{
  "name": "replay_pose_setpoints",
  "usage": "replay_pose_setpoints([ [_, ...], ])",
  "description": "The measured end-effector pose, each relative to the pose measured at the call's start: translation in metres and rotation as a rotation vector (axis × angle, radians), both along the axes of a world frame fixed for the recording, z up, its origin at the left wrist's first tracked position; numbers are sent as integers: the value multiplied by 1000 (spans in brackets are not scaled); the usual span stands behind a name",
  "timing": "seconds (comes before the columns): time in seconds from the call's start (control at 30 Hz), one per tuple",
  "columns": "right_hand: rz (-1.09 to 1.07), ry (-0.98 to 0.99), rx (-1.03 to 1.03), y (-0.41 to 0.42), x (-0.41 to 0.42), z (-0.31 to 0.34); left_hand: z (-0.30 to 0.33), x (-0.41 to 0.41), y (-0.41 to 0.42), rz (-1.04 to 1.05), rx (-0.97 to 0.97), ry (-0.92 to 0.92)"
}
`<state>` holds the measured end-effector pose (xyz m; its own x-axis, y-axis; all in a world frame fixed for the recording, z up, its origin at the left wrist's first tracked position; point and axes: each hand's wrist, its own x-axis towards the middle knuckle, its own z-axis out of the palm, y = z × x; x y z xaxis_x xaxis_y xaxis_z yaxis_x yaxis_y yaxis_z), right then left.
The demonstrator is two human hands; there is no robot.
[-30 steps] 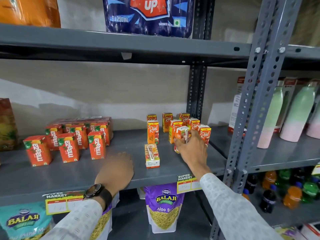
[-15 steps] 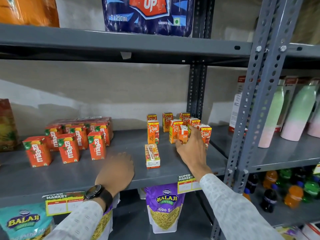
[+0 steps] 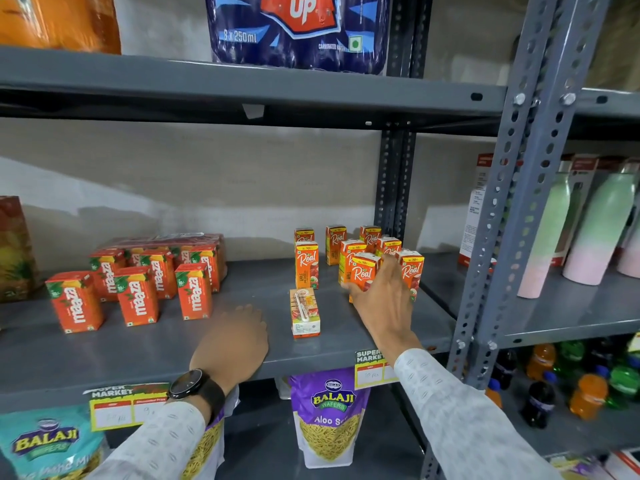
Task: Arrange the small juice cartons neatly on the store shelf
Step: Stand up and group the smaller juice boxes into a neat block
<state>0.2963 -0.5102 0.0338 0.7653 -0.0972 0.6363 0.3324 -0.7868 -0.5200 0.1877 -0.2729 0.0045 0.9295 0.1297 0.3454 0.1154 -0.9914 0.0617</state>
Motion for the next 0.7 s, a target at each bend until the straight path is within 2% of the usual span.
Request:
replay_pose_setpoints([
  [0.37, 55, -10, 2, -1, -2, -1, 1, 1, 1, -8, -24, 30],
  [0.43, 24, -164, 9, -2, -4, -2, 0, 2, 1, -4, 1, 39],
  [0.5, 94, -392, -30, -2, -7, -2, -1, 2, 4, 6, 12, 50],
  [0.57, 296, -463, -252, 1, -11, 5, -1, 3, 4, 7, 3, 59],
  [0.63, 511, -359, -625, 11, -11, 15, 0, 3, 3, 0, -19, 55],
  [0.7, 632, -307, -934, 23, -14, 28, 3, 1, 1, -6, -75, 46],
])
